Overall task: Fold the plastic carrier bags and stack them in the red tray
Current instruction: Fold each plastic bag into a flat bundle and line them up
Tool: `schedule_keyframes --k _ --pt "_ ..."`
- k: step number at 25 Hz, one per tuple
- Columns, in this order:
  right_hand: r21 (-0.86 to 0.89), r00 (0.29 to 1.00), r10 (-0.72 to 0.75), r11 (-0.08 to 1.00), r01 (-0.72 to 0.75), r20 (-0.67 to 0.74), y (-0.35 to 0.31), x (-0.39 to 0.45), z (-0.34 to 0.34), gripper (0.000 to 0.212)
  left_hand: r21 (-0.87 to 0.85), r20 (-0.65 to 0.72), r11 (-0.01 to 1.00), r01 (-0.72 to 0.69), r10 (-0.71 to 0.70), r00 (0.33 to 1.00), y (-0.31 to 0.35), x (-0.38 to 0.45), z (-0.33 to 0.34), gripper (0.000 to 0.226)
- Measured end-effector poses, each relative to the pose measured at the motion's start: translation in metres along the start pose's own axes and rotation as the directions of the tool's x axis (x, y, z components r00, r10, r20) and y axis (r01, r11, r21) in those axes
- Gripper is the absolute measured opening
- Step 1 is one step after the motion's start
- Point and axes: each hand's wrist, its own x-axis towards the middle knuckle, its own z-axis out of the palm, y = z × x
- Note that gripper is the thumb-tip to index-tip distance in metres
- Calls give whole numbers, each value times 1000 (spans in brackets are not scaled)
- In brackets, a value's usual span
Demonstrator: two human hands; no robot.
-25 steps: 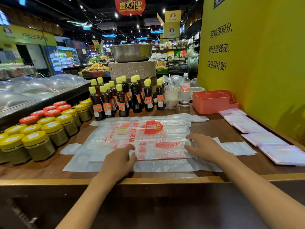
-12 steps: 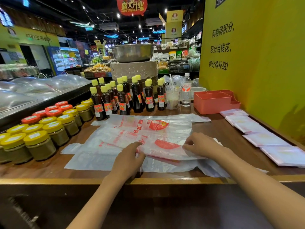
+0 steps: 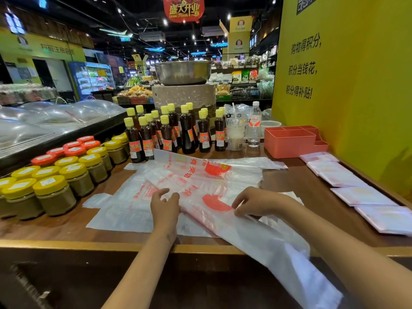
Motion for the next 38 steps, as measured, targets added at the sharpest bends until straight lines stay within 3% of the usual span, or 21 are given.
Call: schedule_keyframes --k 2,5,11,15,18,20,23,26,29,31,33,35,38 --pt "122 1000 11 992 -13 13 -4 -2 10 31 -131 -6 986 108 -110 994 0 1 -4 43" --pt "206 999 -14 979 7 35 -9 -5 26 36 -59 85 990 132 -127 988 3 -5 -7 47" --pt "377 994 -87 920 108 -73 -18 -9 40 26 91 229 978 -188 163 960 26 -11 0 45" --pt "537 986 -113 828 161 -121 -14 -15 40 21 66 337 945 -319 280 899 48 -13 20 45" --pt "559 975 -141 801 215 -172 -10 -15 39 21 25 410 891 -452 403 818 58 -17 34 50" --pt "585 968 -145 775 241 -206 -7 -14 38 22 -20 478 872 -490 438 761 66 -16 41 55" --pt "603 965 -127 760 244 -230 -1 -15 37 22 -53 544 886 -460 412 731 66 -5 46 62" --pt "606 979 -85 774 182 -185 2 -17 40 25 77 578 915 -396 283 766 51 8 41 63" --pt "608 987 -4 787 102 -161 3 -12 48 34 304 494 926 -225 49 868 29 22 38 57" --pt "593 982 21 799 95 -185 3 -5 54 40 336 420 921 -196 40 907 19 32 35 55" --pt "625 968 63 774 106 -242 2 3 57 43 396 410 875 -280 104 906 14 36 29 51" --pt "689 951 111 714 125 -288 1 11 60 43 452 468 791 -413 184 864 10 31 21 43" --pt "713 926 143 682 164 -350 -2 25 60 37 463 674 629 -624 206 709 5 8 5 34"
